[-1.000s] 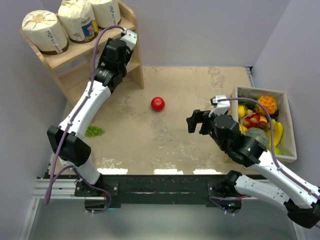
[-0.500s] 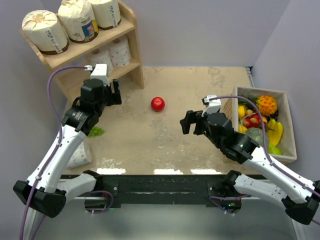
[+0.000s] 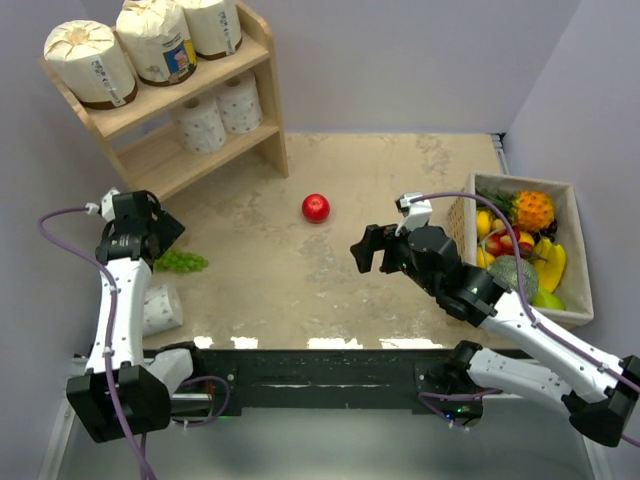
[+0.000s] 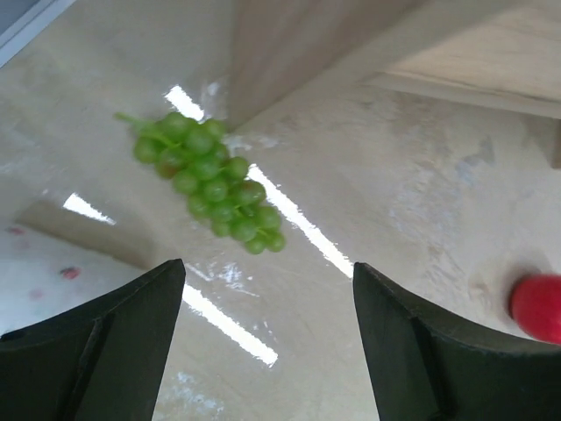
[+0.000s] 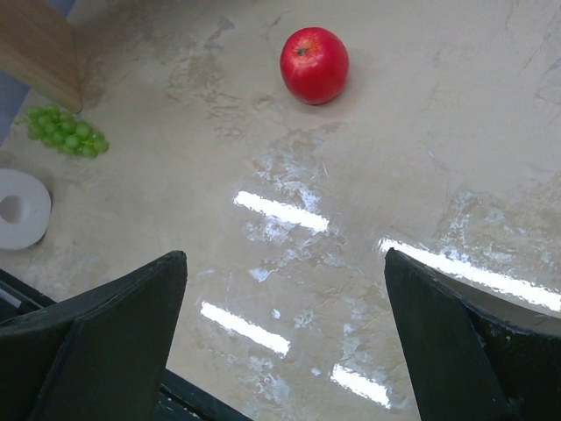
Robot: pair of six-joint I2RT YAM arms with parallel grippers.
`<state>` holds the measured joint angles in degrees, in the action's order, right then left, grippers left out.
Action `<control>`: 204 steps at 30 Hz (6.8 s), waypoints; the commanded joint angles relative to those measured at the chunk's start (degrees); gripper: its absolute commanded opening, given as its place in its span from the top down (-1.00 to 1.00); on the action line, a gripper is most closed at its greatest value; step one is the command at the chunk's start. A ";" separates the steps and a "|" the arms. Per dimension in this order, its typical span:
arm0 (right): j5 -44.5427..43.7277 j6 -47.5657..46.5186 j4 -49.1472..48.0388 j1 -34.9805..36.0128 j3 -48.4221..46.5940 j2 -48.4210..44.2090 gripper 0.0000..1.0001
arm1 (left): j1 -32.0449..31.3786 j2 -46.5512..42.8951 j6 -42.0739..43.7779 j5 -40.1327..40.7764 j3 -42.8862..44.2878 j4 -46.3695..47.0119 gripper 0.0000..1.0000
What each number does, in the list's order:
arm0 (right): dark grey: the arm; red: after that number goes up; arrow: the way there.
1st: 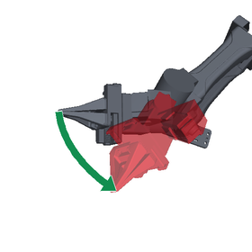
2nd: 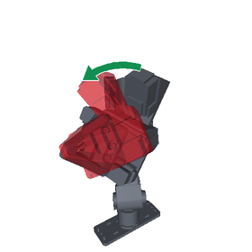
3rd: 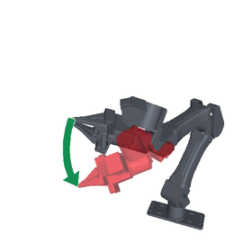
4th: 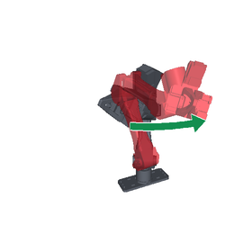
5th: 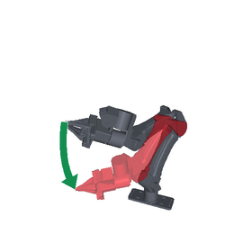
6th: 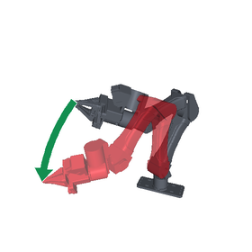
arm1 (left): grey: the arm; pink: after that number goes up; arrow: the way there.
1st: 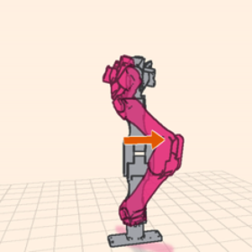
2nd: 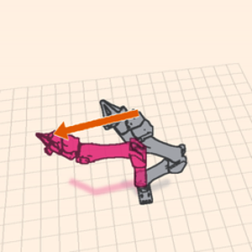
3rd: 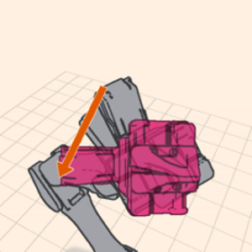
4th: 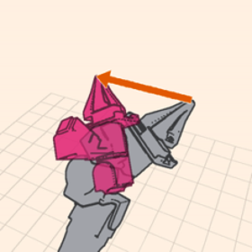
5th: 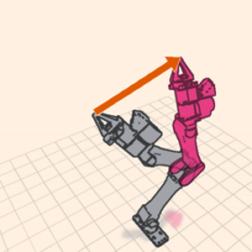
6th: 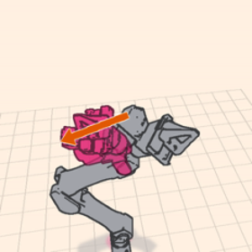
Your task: Place and organize the paper towels onto the shelf
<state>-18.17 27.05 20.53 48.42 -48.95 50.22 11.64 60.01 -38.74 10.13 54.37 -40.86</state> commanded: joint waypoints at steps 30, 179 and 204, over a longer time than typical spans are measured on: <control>12.02 2.66 -5.68 0.09 -0.89 8.58 -0.96 | 7.78 -0.33 -39.66 47.17 -5.94 -21.98 -0.79; 14.48 31.50 -76.89 16.00 -4.93 61.86 0.24 | -20.25 -17.47 9.12 21.51 -15.35 12.65 -0.78; -4.59 -11.22 15.68 16.17 -40.78 52.96 0.27 | -20.34 -21.77 7.36 22.65 -13.94 10.80 -0.79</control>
<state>-18.92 20.69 27.86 64.14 -83.40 102.13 -8.43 39.46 -31.86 33.26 39.35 -31.03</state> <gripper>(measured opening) 0.383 0.888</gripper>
